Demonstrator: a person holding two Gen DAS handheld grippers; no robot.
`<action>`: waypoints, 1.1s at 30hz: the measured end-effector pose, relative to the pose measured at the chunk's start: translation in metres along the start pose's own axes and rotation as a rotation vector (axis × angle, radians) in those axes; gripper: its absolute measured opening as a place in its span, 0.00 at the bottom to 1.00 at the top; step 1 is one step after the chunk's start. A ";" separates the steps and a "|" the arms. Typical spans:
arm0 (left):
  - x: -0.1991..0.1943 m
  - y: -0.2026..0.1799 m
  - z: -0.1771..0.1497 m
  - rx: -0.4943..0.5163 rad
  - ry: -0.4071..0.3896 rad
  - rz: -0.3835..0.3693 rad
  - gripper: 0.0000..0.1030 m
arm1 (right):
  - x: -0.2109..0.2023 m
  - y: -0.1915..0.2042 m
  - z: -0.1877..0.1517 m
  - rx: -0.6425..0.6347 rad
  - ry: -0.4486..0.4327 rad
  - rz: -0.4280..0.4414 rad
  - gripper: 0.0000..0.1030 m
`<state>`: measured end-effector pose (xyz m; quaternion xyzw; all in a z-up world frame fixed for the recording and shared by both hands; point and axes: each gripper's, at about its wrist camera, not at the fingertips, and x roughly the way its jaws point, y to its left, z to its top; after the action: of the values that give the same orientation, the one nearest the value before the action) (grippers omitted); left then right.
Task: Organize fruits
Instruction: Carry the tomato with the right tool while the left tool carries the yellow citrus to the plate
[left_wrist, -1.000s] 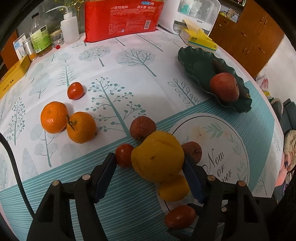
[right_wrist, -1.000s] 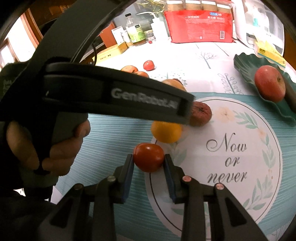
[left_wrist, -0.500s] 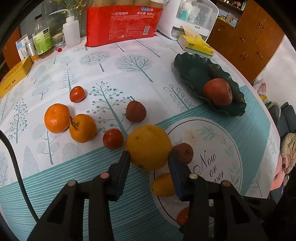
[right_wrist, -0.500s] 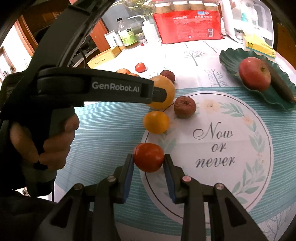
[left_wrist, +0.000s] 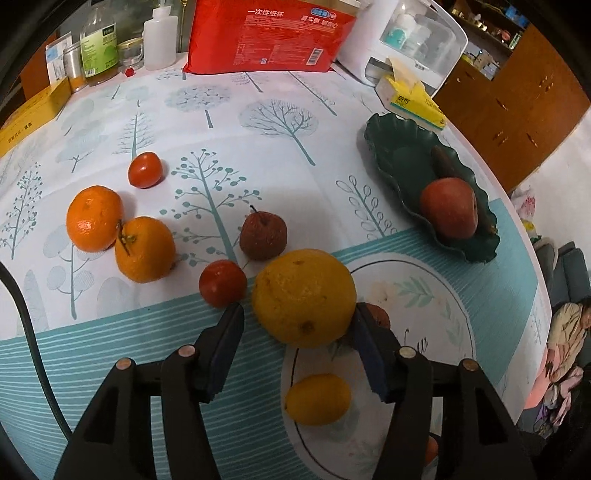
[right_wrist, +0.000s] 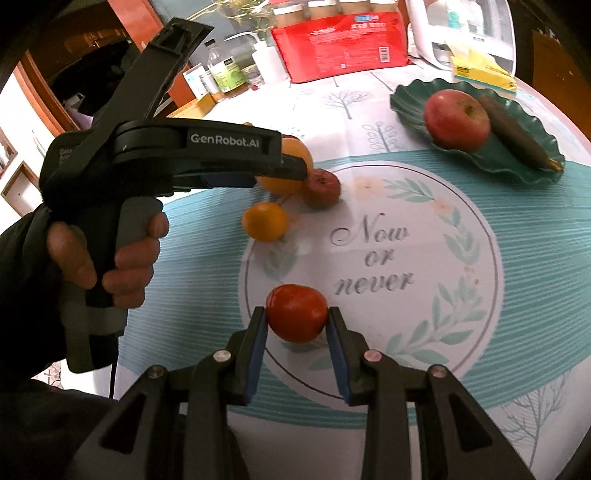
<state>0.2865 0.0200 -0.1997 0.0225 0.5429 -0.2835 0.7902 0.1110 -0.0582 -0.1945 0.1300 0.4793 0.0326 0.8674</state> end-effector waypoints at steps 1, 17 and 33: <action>0.001 0.000 0.001 -0.003 -0.003 0.001 0.56 | -0.002 -0.003 -0.001 0.003 0.000 -0.002 0.32; -0.019 -0.018 0.004 -0.115 -0.087 0.064 0.46 | -0.035 -0.056 0.005 0.005 -0.010 0.014 0.32; -0.063 -0.096 0.022 -0.168 -0.227 0.099 0.46 | -0.077 -0.138 0.054 -0.060 -0.072 0.014 0.32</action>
<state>0.2442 -0.0409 -0.1095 -0.0493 0.4703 -0.1983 0.8585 0.1057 -0.2155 -0.1391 0.1084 0.4457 0.0484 0.8873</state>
